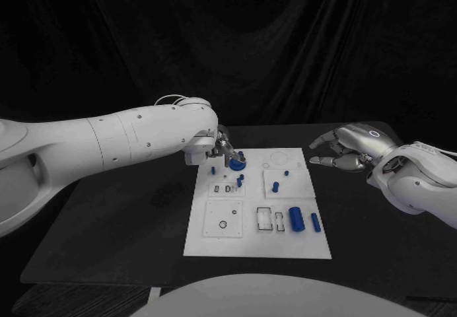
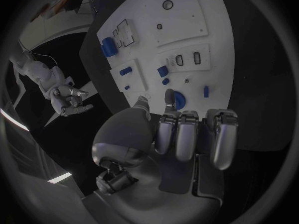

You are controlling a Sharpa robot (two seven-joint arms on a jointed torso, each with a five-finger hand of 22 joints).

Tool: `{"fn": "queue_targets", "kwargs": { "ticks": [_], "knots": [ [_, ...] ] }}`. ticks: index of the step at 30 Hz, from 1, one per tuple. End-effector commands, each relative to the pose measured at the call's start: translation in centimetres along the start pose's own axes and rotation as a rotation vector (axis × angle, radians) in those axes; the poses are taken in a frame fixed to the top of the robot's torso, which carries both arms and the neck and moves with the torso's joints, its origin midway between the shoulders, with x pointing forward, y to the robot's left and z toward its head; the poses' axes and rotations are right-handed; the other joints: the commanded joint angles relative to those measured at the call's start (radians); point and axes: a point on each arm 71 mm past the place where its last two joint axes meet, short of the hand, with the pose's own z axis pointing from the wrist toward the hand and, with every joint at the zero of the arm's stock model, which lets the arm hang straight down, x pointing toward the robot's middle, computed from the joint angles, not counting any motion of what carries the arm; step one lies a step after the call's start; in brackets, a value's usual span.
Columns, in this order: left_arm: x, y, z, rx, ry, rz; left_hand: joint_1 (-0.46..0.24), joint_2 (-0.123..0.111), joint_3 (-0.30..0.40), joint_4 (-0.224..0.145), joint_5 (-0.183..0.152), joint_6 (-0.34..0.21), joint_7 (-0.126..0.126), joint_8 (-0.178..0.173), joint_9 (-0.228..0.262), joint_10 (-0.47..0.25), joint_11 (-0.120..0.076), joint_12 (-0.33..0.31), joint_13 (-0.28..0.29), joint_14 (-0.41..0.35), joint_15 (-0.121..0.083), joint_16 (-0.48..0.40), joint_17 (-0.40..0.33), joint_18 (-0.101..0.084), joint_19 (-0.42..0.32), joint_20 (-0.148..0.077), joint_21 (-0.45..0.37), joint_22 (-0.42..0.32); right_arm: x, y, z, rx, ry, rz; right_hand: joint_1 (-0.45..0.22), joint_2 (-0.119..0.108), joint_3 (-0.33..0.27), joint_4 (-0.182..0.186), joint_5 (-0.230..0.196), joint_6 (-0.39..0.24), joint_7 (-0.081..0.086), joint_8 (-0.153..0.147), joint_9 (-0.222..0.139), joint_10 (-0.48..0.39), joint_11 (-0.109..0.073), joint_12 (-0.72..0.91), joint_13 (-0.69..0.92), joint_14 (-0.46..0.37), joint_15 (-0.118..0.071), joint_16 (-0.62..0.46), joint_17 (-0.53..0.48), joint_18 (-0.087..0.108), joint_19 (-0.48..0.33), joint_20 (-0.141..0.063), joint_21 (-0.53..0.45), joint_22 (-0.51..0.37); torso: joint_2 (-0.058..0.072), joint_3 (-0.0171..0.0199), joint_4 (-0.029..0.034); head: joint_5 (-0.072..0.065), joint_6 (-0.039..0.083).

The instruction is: Assemble the parts on the task board

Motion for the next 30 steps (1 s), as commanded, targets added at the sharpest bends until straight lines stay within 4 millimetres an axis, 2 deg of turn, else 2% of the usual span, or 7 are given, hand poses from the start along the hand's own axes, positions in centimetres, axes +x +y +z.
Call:
{"fn": "queue_targets", "kwargs": {
  "ticks": [1, 5, 10, 12, 20, 26, 30],
  "knots": [
    [0.6, 0.0, 0.4, -0.011, 0.019, 0.009, -0.01, 0.0, 0.009, -0.002, 0.003, 0.024, -0.004, -0.023, 0.002, 0.104, -0.012, 0.003, 0.263, 0.106, -0.011, 0.003, 0.263, -0.004, 0.075, -0.009, -0.002, 0.23, 0.0, 0.1, -0.1, 0.005, -0.016, 0.001, -0.002, 0.007, -0.001, 0.004, 0.001, 0.005, 0.001, -0.006, 0.0, 0.106, 0.006, 0.003, 0.261, 0.091, 0.005, -0.007, 0.235, 0.004, 0.002, 0.001, -0.009, 0.154, -0.001, 0.0047, 0.0039, 0.003, 0.0],
    [1.2, -0.1, 0.9, -0.009, 0.033, 0.009, -0.017, 0.001, 0.013, -0.004, 0.002, 0.049, -0.007, -0.057, 0.0, 0.104, -0.016, 0.003, 0.263, 0.106, -0.014, 0.003, 0.263, -0.003, 0.072, -0.014, -0.004, 0.227, 0.0, 0.1, -0.1, 0.005, -0.016, 0.002, -0.002, 0.009, -0.001, 0.005, 0.002, 0.006, 0.001, -0.007, 0.0, 0.105, 0.006, 0.002, 0.261, 0.089, 0.005, -0.011, 0.232, 0.005, 0.002, 0.001, -0.011, 0.153, -0.001, 0.0053, 0.0003, 0.003, 0.0],
    [1.9, -0.1, 1.5, -0.011, 0.049, 0.009, -0.017, 0.002, 0.019, -0.01, 0.003, 0.074, -0.011, -0.076, 0.004, 0.104, -0.019, 0.003, 0.263, 0.106, -0.017, 0.003, 0.263, -0.001, 0.064, -0.016, -0.009, 0.218, 0.1, 0.1, -0.1, 0.007, -0.013, 0.002, -0.002, 0.011, 0.0, 0.004, 0.003, 0.006, 0.001, -0.007, 0.0, 0.1, 0.006, -0.003, 0.256, 0.088, 0.005, -0.015, 0.228, 0.005, 0.001, 0.001, -0.014, 0.152, -0.002, 0.0045, 0.0035, -0.011, 0.0],
    [2.1, -0.2, 1.8, -0.011, 0.054, 0.008, -0.015, 0.0, 0.022, -0.016, 0.003, 0.09, -0.015, -0.078, 0.016, 0.104, -0.022, 0.003, 0.263, 0.106, -0.02, 0.003, 0.263, 0.0, 0.063, -0.018, -0.01, 0.216, 0.1, 0.0, -0.1, 0.007, -0.012, 0.002, 0.001, 0.01, 0.0, 0.001, 0.004, 0.009, 0.002, -0.008, 0.001, 0.09, 0.007, -0.013, 0.247, 0.086, 0.005, -0.02, 0.223, 0.006, 0.0, 0.002, -0.018, 0.151, -0.003, 0.0056, 0.005, -0.016, 0.0],
    [2.9, -0.4, 2.4, -0.005, 0.068, 0.005, -0.015, 0.0, 0.025, -0.02, 0.004, 0.099, -0.018, -0.079, 0.026, 0.104, -0.024, 0.003, 0.263, 0.106, -0.022, 0.003, 0.263, 0.001, 0.06, -0.02, -0.012, 0.213, 0.2, 0.1, 0.0, 0.004, -0.01, 0.002, 0.001, 0.01, -0.001, 0.0, 0.004, 0.011, 0.002, -0.011, 0.001, 0.076, 0.007, -0.027, 0.234, 0.08, 0.006, -0.035, 0.21, 0.007, -0.002, 0.003, -0.025, 0.149, -0.004, 0.0072, 0.0056, -0.022, 0.0],
    [3.2, -0.5, 2.7, -0.001, 0.07, 0.002, -0.015, 0.0, 0.026, -0.02, 0.005, 0.101, -0.019, -0.079, 0.029, 0.104, -0.025, 0.003, 0.263, 0.106, -0.023, 0.003, 0.263, 0.001, 0.059, -0.021, -0.013, 0.212, 0.3, 0.1, 0.1, 0.004, -0.008, 0.002, 0.001, 0.01, -0.002, 0.0, 0.004, 0.013, 0.002, -0.012, 0.001, 0.072, 0.007, -0.032, 0.23, 0.077, 0.006, -0.041, 0.205, 0.009, -0.005, 0.003, -0.032, 0.148, -0.006, 0.0088, 0.0064, -0.022, 0.0],
    [3.3, -0.6, 2.9, 0.001, 0.073, 0.001, -0.016, 0.002, 0.028, -0.021, 0.006, 0.102, -0.019, -0.08, 0.033, 0.104, -0.026, 0.003, 0.263, 0.106, -0.023, 0.003, 0.263, 0.002, 0.057, -0.022, -0.014, 0.209, 0.3, 0.1, 0.1, 0.003, -0.01, 0.002, 0.001, 0.01, -0.002, 0.0, 0.004, 0.013, 0.002, -0.013, 0.0, 0.07, 0.007, -0.035, 0.227, 0.076, 0.006, -0.046, 0.201, 0.009, -0.005, 0.003, -0.034, 0.147, -0.005, 0.0082, 0.0068, -0.016, 0.0]
  ]
}}
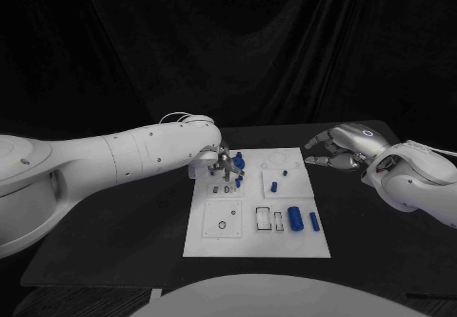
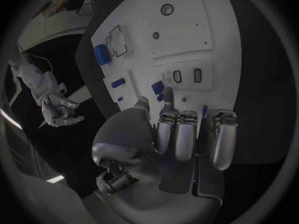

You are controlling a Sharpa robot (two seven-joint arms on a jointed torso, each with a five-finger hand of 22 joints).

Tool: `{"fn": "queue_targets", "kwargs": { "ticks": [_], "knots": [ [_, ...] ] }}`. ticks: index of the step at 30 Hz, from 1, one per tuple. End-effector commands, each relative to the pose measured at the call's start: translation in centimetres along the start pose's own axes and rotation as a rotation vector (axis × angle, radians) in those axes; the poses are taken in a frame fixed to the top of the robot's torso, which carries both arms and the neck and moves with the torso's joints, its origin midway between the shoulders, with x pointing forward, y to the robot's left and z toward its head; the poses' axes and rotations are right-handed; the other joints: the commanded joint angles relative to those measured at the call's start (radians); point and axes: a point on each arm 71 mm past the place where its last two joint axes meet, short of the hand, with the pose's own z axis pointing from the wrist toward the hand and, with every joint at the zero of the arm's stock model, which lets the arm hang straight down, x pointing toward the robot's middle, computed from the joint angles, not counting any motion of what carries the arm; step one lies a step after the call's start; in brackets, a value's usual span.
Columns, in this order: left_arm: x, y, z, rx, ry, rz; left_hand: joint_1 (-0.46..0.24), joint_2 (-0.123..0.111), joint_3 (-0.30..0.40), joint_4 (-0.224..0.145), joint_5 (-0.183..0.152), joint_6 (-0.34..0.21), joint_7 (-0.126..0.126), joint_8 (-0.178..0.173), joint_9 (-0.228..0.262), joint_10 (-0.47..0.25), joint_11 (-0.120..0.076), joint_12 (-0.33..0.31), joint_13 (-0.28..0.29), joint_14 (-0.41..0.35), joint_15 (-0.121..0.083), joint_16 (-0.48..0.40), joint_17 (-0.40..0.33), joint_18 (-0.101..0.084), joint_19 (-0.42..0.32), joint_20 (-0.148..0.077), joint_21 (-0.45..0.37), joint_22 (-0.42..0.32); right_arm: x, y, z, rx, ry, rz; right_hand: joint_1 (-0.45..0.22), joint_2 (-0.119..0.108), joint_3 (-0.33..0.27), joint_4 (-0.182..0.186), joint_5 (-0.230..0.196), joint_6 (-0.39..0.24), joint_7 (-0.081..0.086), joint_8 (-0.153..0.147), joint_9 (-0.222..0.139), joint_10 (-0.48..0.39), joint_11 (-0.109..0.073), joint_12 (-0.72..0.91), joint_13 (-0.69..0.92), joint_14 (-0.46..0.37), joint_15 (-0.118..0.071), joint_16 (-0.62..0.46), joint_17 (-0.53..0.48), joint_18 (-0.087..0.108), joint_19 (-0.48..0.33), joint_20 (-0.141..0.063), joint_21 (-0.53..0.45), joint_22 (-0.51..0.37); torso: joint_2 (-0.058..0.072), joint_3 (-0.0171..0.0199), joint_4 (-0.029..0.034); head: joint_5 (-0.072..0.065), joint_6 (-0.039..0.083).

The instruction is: Assemble the parts on the task board

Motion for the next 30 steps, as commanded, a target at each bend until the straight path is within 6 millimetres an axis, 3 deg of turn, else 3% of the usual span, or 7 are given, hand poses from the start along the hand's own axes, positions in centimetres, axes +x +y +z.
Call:
{"fn": "queue_targets", "kwargs": {
  "ticks": [1, 10, 30],
  "knots": [
    [0.2, -0.3, 0.2, 0.025, 0.009, 0.005, -0.007, 0.001, 0.005, -0.003, 0.007, 0.009, 0.0, -0.007, 0.005, 0.106, -0.007, 0.004, 0.263, 0.106, -0.006, 0.003, 0.263, 0.002, 0.056, -0.008, -0.008, 0.209, 0.0, 0.0, 0.0, 0.005, -0.012, 0.0, 0.001, 0.01, -0.002, 0.0, 0.004, 0.006, 0.002, -0.005, 0.001, 0.07, 0.007, -0.007, 0.227, 0.076, 0.005, -0.005, 0.201, 0.009, -0.005, 0.003, -0.005, 0.147, 0.0, -0.0001, 0.0006, 0.003, 0.0],
    [0.7, -0.5, 0.8, 0.03, 0.013, -0.004, -0.002, 0.0, 0.011, -0.012, 0.011, 0.004, 0.0, -0.021, 0.014, 0.106, -0.008, 0.004, 0.263, 0.106, -0.008, 0.003, 0.263, 0.001, 0.059, -0.01, -0.007, 0.212, 0.2, 0.1, 0.1, 0.003, -0.012, 0.001, 0.001, 0.011, -0.003, -0.001, 0.004, 0.007, 0.002, -0.007, 0.001, 0.065, 0.006, -0.013, 0.222, 0.073, 0.005, -0.014, 0.194, 0.01, -0.006, 0.003, -0.01, 0.145, -0.002, 0.0014, 0.0013, 0.001, 0.0],
    [1.1, -0.9, 1.6, 0.044, 0.01, -0.016, 0.021, -0.003, 0.038, -0.048, 0.066, 0.016, -0.004, -0.065, 0.042, 0.106, -0.012, 0.004, 0.263, 0.106, -0.013, 0.003, 0.263, 0.001, 0.06, -0.015, -0.007, 0.214, 0.2, 0.0, 0.0, 0.008, -0.015, 0.001, 0.004, 0.008, -0.004, -0.004, 0.003, 0.009, 0.001, -0.009, 0.001, 0.07, 0.006, -0.008, 0.226, 0.075, 0.005, -0.01, 0.197, 0.009, -0.003, 0.003, -0.003, 0.147, -0.004, 0.0033, 0.0015, -0.002, 0.0]
  ]
}}
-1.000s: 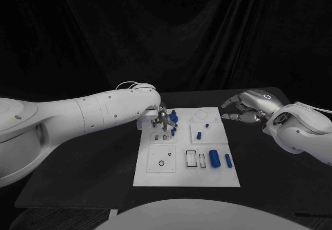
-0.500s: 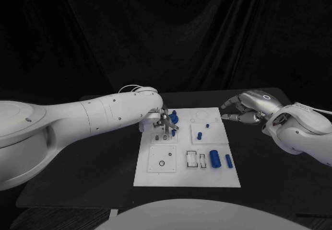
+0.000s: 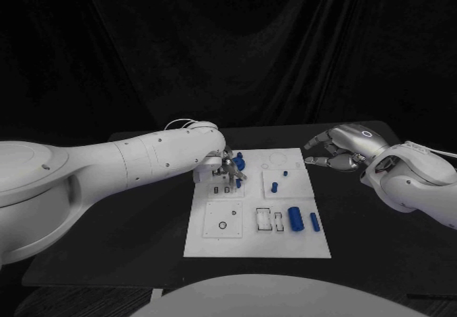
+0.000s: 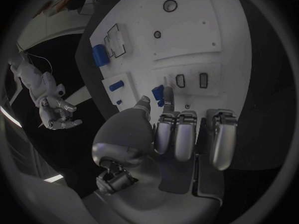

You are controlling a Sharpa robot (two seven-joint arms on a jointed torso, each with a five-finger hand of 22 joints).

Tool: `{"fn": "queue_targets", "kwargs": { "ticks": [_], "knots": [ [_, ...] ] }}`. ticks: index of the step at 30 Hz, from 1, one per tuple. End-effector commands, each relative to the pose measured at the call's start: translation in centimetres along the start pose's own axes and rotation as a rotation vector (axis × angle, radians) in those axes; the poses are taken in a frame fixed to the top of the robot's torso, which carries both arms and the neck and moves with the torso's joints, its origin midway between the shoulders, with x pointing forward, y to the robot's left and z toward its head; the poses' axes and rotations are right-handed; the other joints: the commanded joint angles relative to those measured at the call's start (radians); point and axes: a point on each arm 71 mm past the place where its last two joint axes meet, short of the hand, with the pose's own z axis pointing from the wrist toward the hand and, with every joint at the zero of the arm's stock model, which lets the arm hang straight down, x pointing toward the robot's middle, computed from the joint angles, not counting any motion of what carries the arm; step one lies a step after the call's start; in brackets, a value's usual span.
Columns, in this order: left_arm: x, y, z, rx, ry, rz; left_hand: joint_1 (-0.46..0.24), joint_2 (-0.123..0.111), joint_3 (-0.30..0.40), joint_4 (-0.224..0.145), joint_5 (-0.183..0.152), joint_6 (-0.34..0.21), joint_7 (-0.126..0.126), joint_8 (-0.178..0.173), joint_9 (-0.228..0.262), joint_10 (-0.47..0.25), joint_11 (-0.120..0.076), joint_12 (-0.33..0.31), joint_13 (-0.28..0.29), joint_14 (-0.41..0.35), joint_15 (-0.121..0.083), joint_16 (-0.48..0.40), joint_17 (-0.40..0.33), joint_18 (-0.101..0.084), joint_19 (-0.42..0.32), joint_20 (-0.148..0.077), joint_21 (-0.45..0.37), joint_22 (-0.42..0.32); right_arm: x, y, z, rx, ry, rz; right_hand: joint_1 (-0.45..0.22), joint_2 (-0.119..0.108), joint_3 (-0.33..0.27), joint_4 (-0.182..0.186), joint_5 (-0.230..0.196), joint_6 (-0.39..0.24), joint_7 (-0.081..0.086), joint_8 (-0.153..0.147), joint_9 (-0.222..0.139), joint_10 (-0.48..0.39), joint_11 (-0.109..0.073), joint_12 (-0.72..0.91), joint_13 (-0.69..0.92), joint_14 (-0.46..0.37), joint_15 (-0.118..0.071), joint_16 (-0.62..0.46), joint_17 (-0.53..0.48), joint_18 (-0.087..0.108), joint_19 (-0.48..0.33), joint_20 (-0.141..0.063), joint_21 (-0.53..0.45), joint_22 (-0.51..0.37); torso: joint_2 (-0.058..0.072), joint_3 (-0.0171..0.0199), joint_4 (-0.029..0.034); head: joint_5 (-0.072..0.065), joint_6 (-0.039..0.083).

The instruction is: Assemble the parts on the task board

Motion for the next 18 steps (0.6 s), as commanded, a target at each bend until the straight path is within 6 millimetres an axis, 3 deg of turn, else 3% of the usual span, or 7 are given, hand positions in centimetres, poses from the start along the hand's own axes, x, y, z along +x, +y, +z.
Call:
{"fn": "queue_targets", "kwargs": {
  "ticks": [1, 18],
  "knots": [
    [0.04, -0.32, 0.09, 0.027, -0.005, -0.005, 0.009, 0.0, 0.003, -0.007, 0.005, 0.005, 0.0, -0.006, 0.002, 0.106, -0.005, 0.004, 0.263, 0.106, -0.006, 0.003, 0.263, 0.001, 0.059, -0.008, -0.004, 0.212, 0.01, -0.06, -0.02, 0.008, -0.01, -0.001, 0.004, 0.008, -0.004, -0.004, 0.003, 0.006, -0.002, -0.005, 0.001, 0.07, 0.006, -0.002, 0.226, 0.075, 0.005, -0.002, 0.197, 0.009, -0.003, 0.003, 0.002, 0.147, 0.0, 0.0005, 0.0004, -0.002, 0.0],
    [0.2, -0.23, 0.61, 0.021, 0.005, -0.006, 0.026, 0.005, 0.031, -0.031, 0.033, 0.013, -0.002, -0.035, 0.015, 0.106, -0.007, 0.004, 0.263, 0.106, -0.007, 0.003, 0.263, 0.002, 0.056, -0.009, -0.007, 0.209, 0.25, -0.17, 0.01, 0.015, 0.002, -0.002, 0.002, 0.009, -0.006, -0.003, 0.003, 0.008, -0.002, -0.006, 0.001, 0.069, 0.006, -0.004, 0.224, 0.075, 0.004, -0.004, 0.195, 0.009, -0.003, 0.002, -0.001, 0.147, -0.002, 0.0015, -0.0001, -0.005, 0.0]
  ]
}}
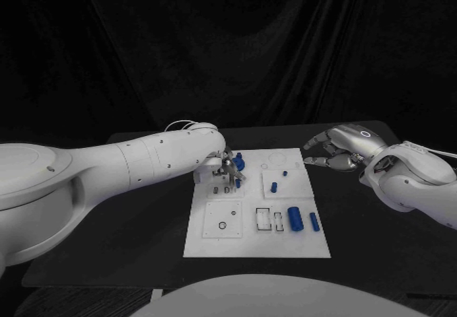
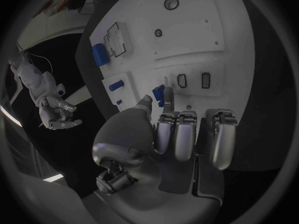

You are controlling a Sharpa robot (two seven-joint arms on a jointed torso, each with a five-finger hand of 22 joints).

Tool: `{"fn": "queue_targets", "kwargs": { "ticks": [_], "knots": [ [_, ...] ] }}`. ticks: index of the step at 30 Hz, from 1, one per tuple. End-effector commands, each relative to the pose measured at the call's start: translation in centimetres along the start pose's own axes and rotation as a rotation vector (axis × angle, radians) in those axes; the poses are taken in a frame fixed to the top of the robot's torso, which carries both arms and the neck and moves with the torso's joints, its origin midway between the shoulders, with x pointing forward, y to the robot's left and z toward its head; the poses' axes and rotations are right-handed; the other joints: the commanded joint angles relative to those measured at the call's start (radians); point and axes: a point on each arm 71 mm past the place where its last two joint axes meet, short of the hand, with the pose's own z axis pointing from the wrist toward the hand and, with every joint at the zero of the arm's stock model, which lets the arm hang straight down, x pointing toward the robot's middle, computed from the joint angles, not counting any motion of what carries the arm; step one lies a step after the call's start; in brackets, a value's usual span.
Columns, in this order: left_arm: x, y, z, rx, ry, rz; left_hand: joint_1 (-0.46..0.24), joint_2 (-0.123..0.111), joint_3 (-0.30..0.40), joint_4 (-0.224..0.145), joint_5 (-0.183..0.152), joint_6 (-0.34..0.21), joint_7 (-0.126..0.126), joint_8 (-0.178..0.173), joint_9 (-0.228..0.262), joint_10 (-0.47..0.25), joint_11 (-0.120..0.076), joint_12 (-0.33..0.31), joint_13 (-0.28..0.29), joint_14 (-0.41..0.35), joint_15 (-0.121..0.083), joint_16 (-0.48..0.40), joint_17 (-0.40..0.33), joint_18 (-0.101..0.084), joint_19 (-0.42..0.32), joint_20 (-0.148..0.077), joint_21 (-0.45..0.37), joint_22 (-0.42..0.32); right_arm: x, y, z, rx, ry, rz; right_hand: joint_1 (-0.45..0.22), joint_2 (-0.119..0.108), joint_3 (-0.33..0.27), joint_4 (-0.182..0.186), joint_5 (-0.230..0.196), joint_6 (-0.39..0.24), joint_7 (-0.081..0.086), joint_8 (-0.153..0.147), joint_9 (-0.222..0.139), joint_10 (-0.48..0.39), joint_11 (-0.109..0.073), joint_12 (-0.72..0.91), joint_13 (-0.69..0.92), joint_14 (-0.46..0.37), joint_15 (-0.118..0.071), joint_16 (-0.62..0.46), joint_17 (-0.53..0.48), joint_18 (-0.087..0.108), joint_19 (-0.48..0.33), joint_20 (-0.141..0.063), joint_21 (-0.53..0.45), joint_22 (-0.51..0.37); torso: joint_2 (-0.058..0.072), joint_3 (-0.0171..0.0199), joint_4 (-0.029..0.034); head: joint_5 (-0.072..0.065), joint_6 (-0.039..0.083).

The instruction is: Assemble the parts on the task board

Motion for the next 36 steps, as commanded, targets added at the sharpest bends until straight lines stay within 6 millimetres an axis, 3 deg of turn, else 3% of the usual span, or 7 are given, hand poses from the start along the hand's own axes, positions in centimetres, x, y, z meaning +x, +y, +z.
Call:
{"fn": "queue_targets", "kwargs": {
  "ticks": [1, 8, 16, 24, 36],
  "knots": [
    [0.07, -0.15, 0.13, 0.018, 0.005, 0.0, 0.012, 0.001, 0.003, -0.003, 0.005, 0.008, 0.002, -0.005, 0.002, 0.106, -0.007, 0.004, 0.263, 0.106, -0.007, 0.003, 0.263, 0.002, 0.059, -0.006, -0.006, 0.209, 0.08, -0.09, -0.03, 0.013, -0.001, -0.001, 0.002, 0.009, -0.003, -0.001, 0.003, 0.008, -0.002, -0.006, 0.001, 0.069, 0.005, -0.004, 0.224, 0.075, 0.004, -0.004, 0.195, 0.009, -0.003, 0.002, -0.001, 0.147, -0.001, 0.0003, -0.0012, -0.001, 0.0],
    [0.15, -0.17, 0.19, 0.024, 0.012, 0.003, 0.015, 0.002, 0.008, -0.007, 0.008, 0.011, 0.001, -0.009, 0.004, 0.106, -0.007, 0.004, 0.263, 0.106, -0.007, 0.003, 0.263, 0.002, 0.058, -0.006, -0.007, 0.208, 0.08, -0.18, -0.12, 0.017, 0.0, -0.001, 0.002, 0.009, -0.003, -0.001, 0.003, 0.008, -0.002, -0.006, 0.001, 0.069, 0.005, -0.004, 0.225, 0.075, 0.004, -0.004, 0.195, 0.009, -0.003, 0.002, -0.001, 0.147, 0.0, 0.0009, 0.0004, 0.0, 0.0],
    [0.39, -0.47, 0.22, 0.035, 0.025, 0.013, 0.037, 0.001, 0.037, -0.035, 0.024, 0.02, -0.003, -0.029, 0.017, 0.106, -0.011, 0.004, 0.263, 0.106, -0.011, 0.003, 0.263, 0.003, 0.058, -0.009, -0.008, 0.207, 0.1, -0.23, -0.12, 0.021, 0.003, -0.002, 0.002, 0.009, -0.003, -0.001, 0.003, 0.009, -0.002, -0.007, 0.001, 0.068, 0.005, -0.004, 0.224, 0.075, 0.004, -0.004, 0.195, 0.009, -0.003, 0.002, -0.002, 0.147, 0.0, 0.0004, 0.0014, 0.0, 0.0],
    [0.41, -0.47, 0.25, 0.039, 0.03, 0.016, 0.032, -0.002, 0.038, -0.035, 0.021, 0.022, -0.002, -0.032, 0.02, 0.106, -0.011, 0.004, 0.263, 0.106, -0.011, 0.003, 0.263, 0.003, 0.057, -0.01, -0.009, 0.206, 0.13, -0.25, -0.12, 0.024, 0.007, -0.002, 0.002, 0.009, -0.003, -0.001, 0.003, 0.009, -0.002, -0.007, 0.001, 0.068, 0.005, -0.005, 0.223, 0.074, 0.004, -0.005, 0.194, 0.009, -0.003, 0.002, -0.002, 0.147, -0.001, 0.0009, 0.0027, -0.002, 0.0],
    [0.48, -0.56, 0.26, 0.045, 0.039, 0.022, 0.049, -0.001, 0.071, -0.06, 0.038, 0.029, -0.006, -0.054, 0.033, 0.106, -0.014, 0.004, 0.263, 0.106, -0.014, 0.003, 0.263, 0.004, 0.055, -0.012, -0.011, 0.204, 0.22, -0.37, -0.08, 0.032, 0.018, -0.003, 0.005, 0.011, -0.002, -0.003, 0.004, 0.011, -0.002, -0.007, 0.001, 0.068, 0.005, -0.005, 0.223, 0.074, 0.004, -0.006, 0.193, 0.009, -0.003, 0.002, -0.003, 0.147, -0.002, 0.0004, 0.0008, 0.0, 0.0]
  ]
}}
